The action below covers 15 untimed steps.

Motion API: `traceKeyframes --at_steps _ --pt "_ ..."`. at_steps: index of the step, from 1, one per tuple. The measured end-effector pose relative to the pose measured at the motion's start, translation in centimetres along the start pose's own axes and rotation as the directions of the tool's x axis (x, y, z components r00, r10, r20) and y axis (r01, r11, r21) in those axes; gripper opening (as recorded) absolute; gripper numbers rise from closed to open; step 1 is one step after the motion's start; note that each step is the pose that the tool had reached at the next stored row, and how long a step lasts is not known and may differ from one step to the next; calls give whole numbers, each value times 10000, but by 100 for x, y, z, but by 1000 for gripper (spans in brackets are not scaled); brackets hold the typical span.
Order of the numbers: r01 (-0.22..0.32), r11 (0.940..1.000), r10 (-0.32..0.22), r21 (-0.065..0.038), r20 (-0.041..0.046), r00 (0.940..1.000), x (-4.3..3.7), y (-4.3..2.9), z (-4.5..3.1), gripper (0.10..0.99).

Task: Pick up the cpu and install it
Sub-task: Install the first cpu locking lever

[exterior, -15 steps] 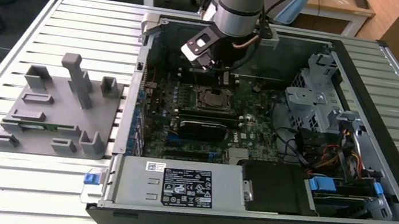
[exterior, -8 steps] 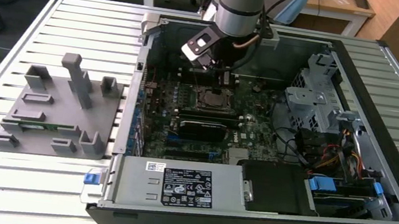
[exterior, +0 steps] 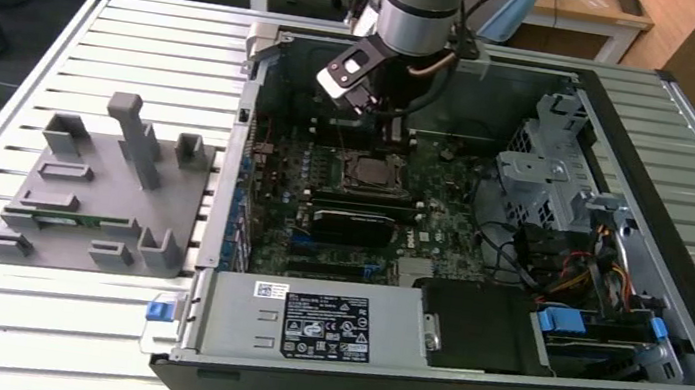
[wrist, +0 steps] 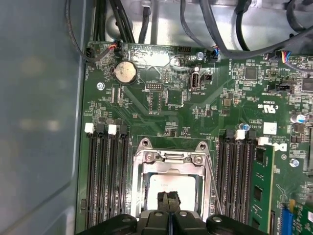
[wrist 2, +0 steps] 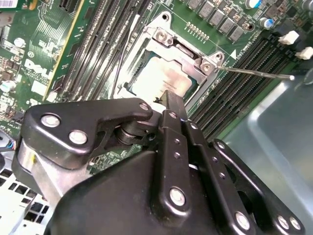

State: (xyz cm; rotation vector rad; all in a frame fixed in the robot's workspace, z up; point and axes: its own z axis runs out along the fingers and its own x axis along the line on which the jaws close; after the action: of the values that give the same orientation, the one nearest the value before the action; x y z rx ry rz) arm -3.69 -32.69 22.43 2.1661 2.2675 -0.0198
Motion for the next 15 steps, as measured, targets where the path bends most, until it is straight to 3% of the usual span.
traceKeyframes --at_steps 10,15 --pt "0 10000 0 0 1 10000 -4 -2 -295 106" --pt "0 10000 0 -1 1 10000 -5 -2 -404 106"
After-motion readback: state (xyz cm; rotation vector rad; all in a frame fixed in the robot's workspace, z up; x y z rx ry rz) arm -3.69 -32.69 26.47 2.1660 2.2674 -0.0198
